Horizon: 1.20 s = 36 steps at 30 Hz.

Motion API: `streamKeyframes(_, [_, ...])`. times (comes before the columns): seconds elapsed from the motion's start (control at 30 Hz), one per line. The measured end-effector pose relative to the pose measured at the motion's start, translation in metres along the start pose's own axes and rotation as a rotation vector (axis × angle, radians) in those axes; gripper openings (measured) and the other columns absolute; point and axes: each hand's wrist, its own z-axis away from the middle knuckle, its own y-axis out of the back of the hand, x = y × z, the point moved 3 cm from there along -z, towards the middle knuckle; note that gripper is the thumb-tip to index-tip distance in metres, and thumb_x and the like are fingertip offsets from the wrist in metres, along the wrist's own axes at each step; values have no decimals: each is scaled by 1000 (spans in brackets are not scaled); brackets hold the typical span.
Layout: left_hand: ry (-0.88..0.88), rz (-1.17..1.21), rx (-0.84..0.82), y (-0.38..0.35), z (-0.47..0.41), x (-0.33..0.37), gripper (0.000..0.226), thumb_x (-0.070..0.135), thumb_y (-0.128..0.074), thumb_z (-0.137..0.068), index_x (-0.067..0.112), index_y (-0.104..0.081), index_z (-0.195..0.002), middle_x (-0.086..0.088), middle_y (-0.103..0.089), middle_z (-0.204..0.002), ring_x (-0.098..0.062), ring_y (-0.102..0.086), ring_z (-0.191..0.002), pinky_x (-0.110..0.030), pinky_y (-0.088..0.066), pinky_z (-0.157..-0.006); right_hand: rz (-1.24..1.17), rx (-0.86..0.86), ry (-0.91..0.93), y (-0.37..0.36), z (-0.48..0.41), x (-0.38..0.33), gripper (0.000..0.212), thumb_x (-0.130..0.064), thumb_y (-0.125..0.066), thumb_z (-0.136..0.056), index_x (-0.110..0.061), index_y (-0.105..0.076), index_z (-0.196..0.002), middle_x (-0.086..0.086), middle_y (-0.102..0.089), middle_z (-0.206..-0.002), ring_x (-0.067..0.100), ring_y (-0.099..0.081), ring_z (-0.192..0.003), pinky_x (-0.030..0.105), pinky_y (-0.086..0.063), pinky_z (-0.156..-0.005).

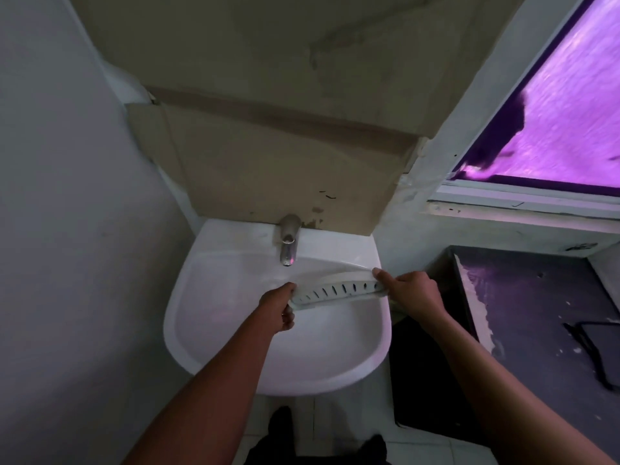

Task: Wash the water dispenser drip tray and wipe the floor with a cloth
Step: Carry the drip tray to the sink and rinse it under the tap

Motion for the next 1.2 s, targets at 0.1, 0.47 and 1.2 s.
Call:
streamKeyframes(0.1, [103,-63,-20,14,0,-4,31,39,-63,-85,10,-61,-75,-6,-42,-55,-18,-40,-45,-23,-41,-51,42,-19,-45,-16,-2,-6,68,-72,-62,-76,-8,-69,-55,6,-70,-60,24,-68,-64,35,-58,-70])
streamKeyframes(0.47, [65,275,-108,36,-16,15,12,6,-62,-91,0,-52,-95,-31,-59,-108,-43,-64,-87,-54,-57,-67,1,-284,69,-51,-18,1,37,-48,-75,-81,-19,-74,-104,0,-75,-81,17,-71,-74,34,-59,-71])
streamKeyframes(1.2, [-200,371,-74,60,-78,35,22,6,-70,-85,0,-68,-107,-19,-69,-104,-31,-67,-96,-37,-57,-76,530,-220,827,-123,-51,-182,60,-29,-78,-79,-11,-54,-130,7,-61,-129,26,-58,-117,28,-44,-91])
